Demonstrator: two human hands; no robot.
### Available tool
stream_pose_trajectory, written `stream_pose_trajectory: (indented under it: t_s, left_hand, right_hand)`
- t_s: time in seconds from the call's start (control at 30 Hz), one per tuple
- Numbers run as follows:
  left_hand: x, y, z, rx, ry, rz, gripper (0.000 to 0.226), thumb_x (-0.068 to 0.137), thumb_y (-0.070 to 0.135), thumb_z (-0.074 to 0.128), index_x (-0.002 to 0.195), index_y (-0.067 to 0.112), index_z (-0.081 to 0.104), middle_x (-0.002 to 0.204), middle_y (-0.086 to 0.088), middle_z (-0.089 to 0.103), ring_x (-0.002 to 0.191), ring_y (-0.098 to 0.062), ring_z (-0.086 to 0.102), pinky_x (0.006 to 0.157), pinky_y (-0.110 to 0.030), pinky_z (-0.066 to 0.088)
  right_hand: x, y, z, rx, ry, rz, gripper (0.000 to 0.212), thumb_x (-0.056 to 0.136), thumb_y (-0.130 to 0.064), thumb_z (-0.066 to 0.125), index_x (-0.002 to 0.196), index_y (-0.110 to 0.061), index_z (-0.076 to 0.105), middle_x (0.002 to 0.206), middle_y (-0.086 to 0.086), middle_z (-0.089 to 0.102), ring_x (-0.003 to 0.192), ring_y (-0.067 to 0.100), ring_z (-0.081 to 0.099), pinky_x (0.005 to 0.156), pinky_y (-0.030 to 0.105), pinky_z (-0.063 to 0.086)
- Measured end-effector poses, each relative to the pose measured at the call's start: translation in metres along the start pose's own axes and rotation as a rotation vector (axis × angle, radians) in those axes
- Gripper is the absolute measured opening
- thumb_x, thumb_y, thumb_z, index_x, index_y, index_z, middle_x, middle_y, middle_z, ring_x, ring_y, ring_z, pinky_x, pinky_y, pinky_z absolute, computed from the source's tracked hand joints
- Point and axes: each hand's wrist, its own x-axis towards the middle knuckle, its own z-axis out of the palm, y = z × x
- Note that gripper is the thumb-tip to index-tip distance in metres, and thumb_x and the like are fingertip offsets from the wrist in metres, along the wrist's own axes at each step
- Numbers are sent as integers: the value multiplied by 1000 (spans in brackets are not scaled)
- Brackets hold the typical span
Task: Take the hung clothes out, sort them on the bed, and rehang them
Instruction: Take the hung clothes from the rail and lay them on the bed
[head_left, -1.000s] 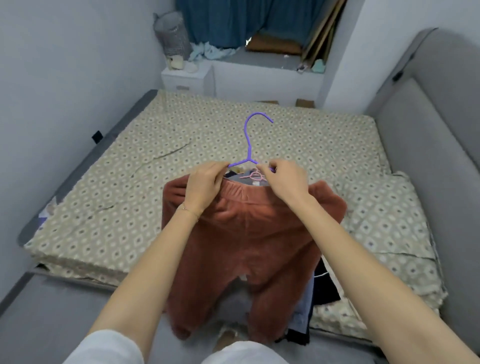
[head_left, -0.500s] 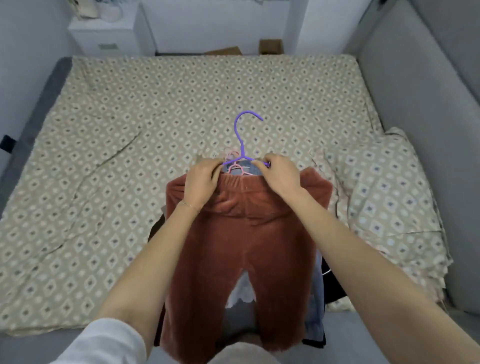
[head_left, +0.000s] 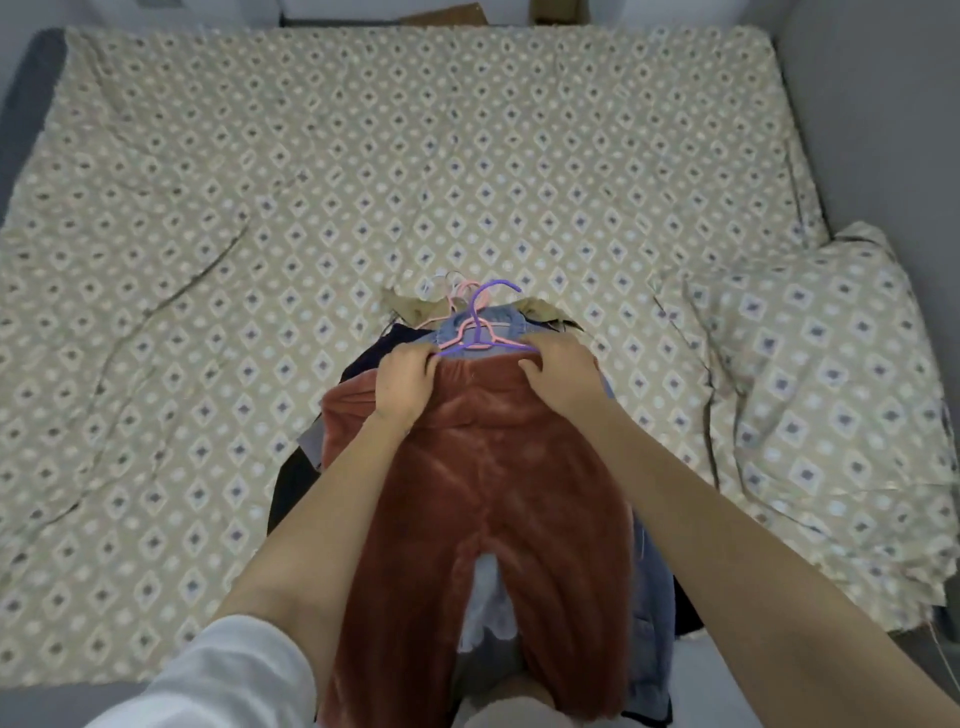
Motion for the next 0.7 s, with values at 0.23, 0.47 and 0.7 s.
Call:
stream_pose_trajectory:
  t_s: [0.23,0.47,0.7]
  left_hand:
    - [-7,27,-15,25,70,80,39,89,12,61,128,19,62,127,-2,65,118,-28,58,103,-51,40]
    - [-75,57,-51,192,127,81,51,95,28,57,145,22,47,152,-5,43,144,-28,32,118,-54,10]
    - [-196,74,-77,223,209,-181,58,98,44,51,151,25,38,159,-6,32,150,-27,21,119,-54,7]
  right_hand:
    - [-26,5,-9,-113,31,-55,53,96,-41,54,143,-19,44,144,4,47,135,26,37,110,38,25]
    - [-79,-7,-36,-220,23,-116,64,97,-48,49,152,-22,29,154,7,33,143,29,24,115,42,16]
    - [-154,-32,-38,-280,1,-300,65,95,-50,49,152,-25,31,154,7,34,142,29,28,115,45,20]
